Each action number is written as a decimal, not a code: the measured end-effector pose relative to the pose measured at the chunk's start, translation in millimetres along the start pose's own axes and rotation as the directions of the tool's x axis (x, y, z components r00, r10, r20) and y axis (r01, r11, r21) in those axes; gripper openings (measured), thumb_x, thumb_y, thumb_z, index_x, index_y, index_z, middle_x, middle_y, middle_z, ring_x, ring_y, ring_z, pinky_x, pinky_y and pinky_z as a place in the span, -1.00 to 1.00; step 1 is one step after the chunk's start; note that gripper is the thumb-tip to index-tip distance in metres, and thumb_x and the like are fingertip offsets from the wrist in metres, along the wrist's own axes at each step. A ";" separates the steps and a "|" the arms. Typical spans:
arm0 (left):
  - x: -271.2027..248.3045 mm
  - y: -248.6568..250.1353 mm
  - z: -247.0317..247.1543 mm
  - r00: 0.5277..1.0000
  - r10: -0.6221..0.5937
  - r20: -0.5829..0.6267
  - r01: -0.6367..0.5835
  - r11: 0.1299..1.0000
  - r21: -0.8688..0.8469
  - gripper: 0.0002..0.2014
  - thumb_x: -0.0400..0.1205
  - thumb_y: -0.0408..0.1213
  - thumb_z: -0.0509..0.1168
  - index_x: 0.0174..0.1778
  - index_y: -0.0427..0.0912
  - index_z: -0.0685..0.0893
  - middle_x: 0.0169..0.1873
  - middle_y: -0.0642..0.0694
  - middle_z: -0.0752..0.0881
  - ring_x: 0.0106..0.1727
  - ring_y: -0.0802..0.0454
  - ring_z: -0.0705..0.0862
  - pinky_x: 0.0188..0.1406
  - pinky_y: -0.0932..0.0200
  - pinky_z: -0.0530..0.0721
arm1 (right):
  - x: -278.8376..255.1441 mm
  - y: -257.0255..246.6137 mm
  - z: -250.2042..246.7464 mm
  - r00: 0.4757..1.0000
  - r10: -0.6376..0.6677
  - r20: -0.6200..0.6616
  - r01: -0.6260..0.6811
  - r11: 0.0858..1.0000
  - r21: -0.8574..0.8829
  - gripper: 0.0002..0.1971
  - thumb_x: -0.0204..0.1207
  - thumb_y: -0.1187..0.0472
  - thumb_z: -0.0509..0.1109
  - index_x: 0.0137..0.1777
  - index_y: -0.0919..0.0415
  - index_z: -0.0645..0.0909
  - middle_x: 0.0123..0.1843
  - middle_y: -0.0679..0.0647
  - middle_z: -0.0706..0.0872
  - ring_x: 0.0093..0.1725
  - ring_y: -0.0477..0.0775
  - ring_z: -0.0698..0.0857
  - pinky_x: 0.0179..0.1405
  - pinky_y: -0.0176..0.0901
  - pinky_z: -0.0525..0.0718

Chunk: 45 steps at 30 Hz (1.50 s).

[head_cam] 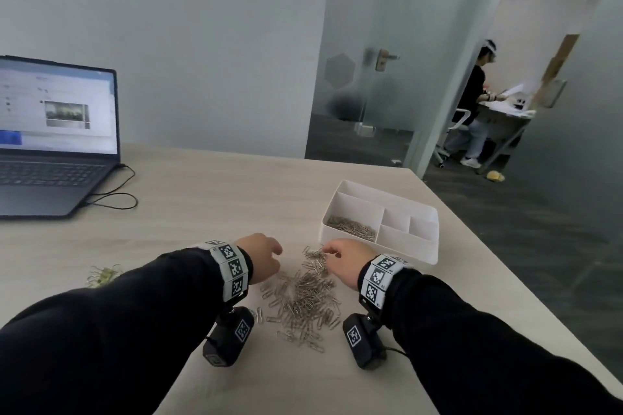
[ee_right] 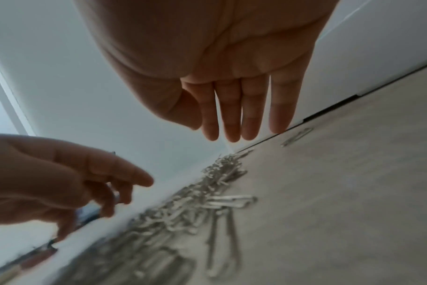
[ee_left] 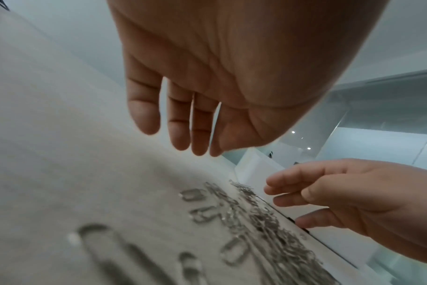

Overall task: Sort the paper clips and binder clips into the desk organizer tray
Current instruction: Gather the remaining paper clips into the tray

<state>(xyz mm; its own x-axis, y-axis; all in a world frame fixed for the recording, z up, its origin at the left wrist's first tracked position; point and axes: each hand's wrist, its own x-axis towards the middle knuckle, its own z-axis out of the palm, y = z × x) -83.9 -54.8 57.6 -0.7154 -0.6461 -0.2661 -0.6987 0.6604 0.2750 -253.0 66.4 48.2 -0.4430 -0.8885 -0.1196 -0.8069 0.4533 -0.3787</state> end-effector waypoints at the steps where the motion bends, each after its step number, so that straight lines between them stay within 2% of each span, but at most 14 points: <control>1: -0.3 -2.1 0.2 0.999 -0.030 0.030 0.028 0.998 0.054 -0.51 0.64 -0.16 0.17 0.53 -0.02 0.49 0.46 -0.08 0.56 0.41 -0.10 0.58 0.40 0.01 0.56 | 4.5 -0.5 1.3 0.999 0.000 0.040 0.001 0.999 -0.036 -0.57 0.59 0.11 0.24 0.47 -0.01 0.55 0.49 0.05 0.59 0.38 0.08 0.61 0.33 -0.19 0.53; 5: -9.0 1.5 5.4 0.993 -0.052 0.103 0.030 0.978 0.205 -0.51 0.64 -0.12 0.11 0.53 -0.08 0.48 0.46 -0.20 0.45 0.40 -0.22 0.56 0.41 -0.08 0.54 | 15.8 -12.5 2.0 0.986 -0.036 0.161 0.053 0.993 -0.102 -0.42 0.65 0.19 0.17 0.69 0.09 0.24 0.69 0.13 0.34 0.62 0.10 0.38 0.54 -0.21 0.31; 9: -10.9 14.3 7.2 0.992 0.007 0.128 -0.031 0.982 0.186 -0.54 0.67 -0.15 0.09 0.52 0.02 0.50 0.46 -0.18 0.45 0.39 -0.19 0.55 0.39 -0.05 0.55 | 22.5 -28.5 7.2 0.964 -0.063 0.257 0.121 0.969 -0.217 -0.40 0.72 0.18 0.11 0.73 0.18 0.07 0.77 0.13 0.06 0.74 0.04 0.08 0.62 -0.27 0.00; 13: -10.7 19.1 11.3 0.983 0.076 0.168 -0.104 0.980 0.167 -0.54 0.61 -0.20 0.15 0.45 0.15 0.56 0.36 -0.16 0.57 0.28 -0.16 0.64 0.26 0.03 0.65 | 22.7 -31.0 13.3 0.951 -0.053 0.304 0.135 0.957 -0.256 -0.57 0.63 0.33 0.17 0.49 0.32 0.47 0.52 0.18 0.50 0.55 0.18 0.43 0.51 -0.08 0.36; 19: -18.8 19.7 5.1 0.964 0.122 0.237 -0.144 0.987 0.077 -0.46 0.59 -0.40 0.13 0.50 0.08 0.55 0.35 -0.02 0.66 0.27 -0.04 0.64 0.18 0.16 0.61 | 2.2 -16.8 13.5 0.923 -0.123 0.364 0.244 0.919 -0.309 -0.47 0.54 0.38 0.22 0.53 0.11 0.51 0.56 0.09 0.49 0.56 0.13 0.42 0.57 -0.01 0.35; 21: -21.1 19.3 4.1 0.970 0.131 0.205 -0.143 0.989 0.046 -0.49 0.60 -0.28 0.22 0.51 0.08 0.52 0.33 0.02 0.66 0.18 0.01 0.66 0.11 0.21 0.62 | -8.1 -9.5 9.7 0.932 -0.147 0.333 0.240 0.936 -0.257 -0.45 0.55 0.37 0.21 0.54 0.04 0.51 0.56 0.05 0.51 0.56 0.09 0.43 0.57 -0.06 0.35; 23: -21.4 18.2 7.7 0.982 0.130 0.138 -0.141 0.987 0.077 -0.39 0.51 0.07 0.38 0.51 0.09 0.48 0.36 0.01 0.60 0.23 0.00 0.64 0.21 0.14 0.61 | -17.7 -3.7 3.9 0.950 -0.171 0.262 0.221 0.959 -0.176 -0.47 0.56 0.36 0.20 0.51 0.01 0.55 0.52 0.03 0.56 0.51 0.06 0.49 0.53 -0.17 0.37; 26: -24.2 19.8 13.3 0.990 0.063 0.130 -0.084 0.982 0.167 0.11 0.11 0.48 0.44 0.59 0.17 0.29 0.43 0.03 0.40 0.36 -0.08 0.59 0.33 -0.07 0.59 | -26.5 3.6 -4.7 0.966 -0.195 0.170 0.220 0.964 -0.148 -0.49 0.58 0.08 0.37 0.55 -0.02 0.49 0.51 0.03 0.52 0.48 0.05 0.50 0.48 -0.19 0.37; 30: -27.1 28.7 14.0 0.978 0.018 0.208 -0.070 0.966 0.248 0.31 -0.01 0.49 0.49 0.66 0.18 0.09 0.48 -0.05 0.31 0.43 -0.19 0.52 0.37 -0.15 0.56 | -24.6 11.4 -4.5 0.969 0.008 0.246 0.071 0.948 -0.310 0.21 0.00 -0.56 0.48 0.67 -0.18 0.14 0.60 0.05 0.29 0.56 0.17 0.40 0.53 0.13 0.41; 33: -32.6 39.6 11.9 0.970 0.011 0.244 -0.087 0.948 0.306 0.22 0.02 0.42 0.56 0.61 0.17 0.21 0.36 -0.08 0.35 0.33 -0.20 0.56 0.35 -0.15 0.57 | -26.4 9.2 0.6 0.953 0.056 0.297 0.054 0.935 -0.350 0.28 -0.14 -0.60 0.47 0.65 -0.23 0.12 0.53 0.05 0.29 0.50 0.21 0.44 0.47 0.19 0.48; 38: -36.1 58.9 15.4 0.975 0.085 0.206 -0.150 0.935 0.322 -0.01 0.16 0.29 0.58 0.52 0.21 0.36 0.26 -0.09 0.48 0.14 -0.11 0.62 0.28 -0.02 0.61 | -30.4 -3.2 10.4 0.962 0.013 0.271 0.075 0.946 -0.314 -0.01 -0.07 -0.44 0.59 0.43 -0.23 0.40 0.21 0.01 0.42 0.07 0.13 0.67 0.15 0.02 0.67; 41: -36.4 66.7 13.0 0.975 0.144 0.167 -0.193 0.927 0.323 -0.28 0.34 0.13 0.55 0.42 0.06 0.53 0.12 -0.07 0.69 0.12 -0.08 0.71 -0.01 0.16 0.61 | -30.4 -7.8 11.3 0.974 -0.005 0.228 0.071 0.956 -0.284 -0.19 0.12 -0.30 0.61 0.39 -0.12 0.47 0.20 0.06 0.51 -0.21 0.09 0.65 -0.21 -0.10 0.64; 43: -37.2 70.3 9.0 0.969 0.169 0.180 -0.219 0.927 0.305 -0.45 0.46 0.01 0.50 0.36 -0.03 0.59 0.01 -0.05 0.77 -0.14 -0.02 0.74 -0.22 0.25 0.59 | -29.8 -9.5 8.7 0.970 -0.009 0.244 0.067 0.971 -0.230 -0.31 0.26 -0.17 0.60 0.37 -0.01 0.49 0.22 0.12 0.58 -0.37 0.05 0.59 -0.43 -0.18 0.54; 45: -36.5 72.5 6.4 0.964 0.168 0.206 -0.220 0.938 0.267 -0.53 0.53 -0.07 0.46 0.35 -0.05 0.59 -0.15 0.01 0.76 -0.46 0.13 0.57 -0.49 0.32 0.49 | -28.7 -11.0 7.0 0.966 -0.015 0.257 0.064 0.981 -0.185 -0.44 0.36 -0.04 0.57 0.32 0.08 0.51 0.19 0.15 0.67 -0.41 0.05 0.59 -0.55 -0.20 0.46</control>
<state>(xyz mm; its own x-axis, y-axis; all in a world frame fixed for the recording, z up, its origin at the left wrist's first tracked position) -108.5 19.1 81.3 -0.8073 -0.4330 -0.4010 -0.4984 0.8641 0.0703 -228.6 86.4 49.3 -0.3159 -0.8835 -0.3458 -0.8920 0.4008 -0.2091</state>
